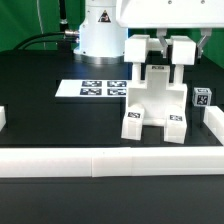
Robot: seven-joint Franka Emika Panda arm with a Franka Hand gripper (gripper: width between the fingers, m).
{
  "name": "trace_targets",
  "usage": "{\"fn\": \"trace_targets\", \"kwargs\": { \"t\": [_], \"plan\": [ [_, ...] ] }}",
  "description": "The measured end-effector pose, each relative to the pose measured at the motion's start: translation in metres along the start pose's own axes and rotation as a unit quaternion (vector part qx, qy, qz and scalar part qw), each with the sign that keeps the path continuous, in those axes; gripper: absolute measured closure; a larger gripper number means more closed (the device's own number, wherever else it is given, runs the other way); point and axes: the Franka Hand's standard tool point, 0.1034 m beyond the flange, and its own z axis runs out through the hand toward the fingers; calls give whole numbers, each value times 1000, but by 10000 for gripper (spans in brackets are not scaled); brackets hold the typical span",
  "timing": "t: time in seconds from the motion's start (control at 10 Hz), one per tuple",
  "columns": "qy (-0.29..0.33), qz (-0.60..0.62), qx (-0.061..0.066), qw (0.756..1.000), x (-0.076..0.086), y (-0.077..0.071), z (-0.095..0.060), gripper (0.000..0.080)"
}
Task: Assemble chair
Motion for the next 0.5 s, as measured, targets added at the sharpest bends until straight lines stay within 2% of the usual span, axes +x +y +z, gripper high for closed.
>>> {"fn": "trace_targets", "kwargs": {
  "t": [0.5],
  "plan": [
    [6,-2,1,1000,0,-3,0,515]
  ]
}}
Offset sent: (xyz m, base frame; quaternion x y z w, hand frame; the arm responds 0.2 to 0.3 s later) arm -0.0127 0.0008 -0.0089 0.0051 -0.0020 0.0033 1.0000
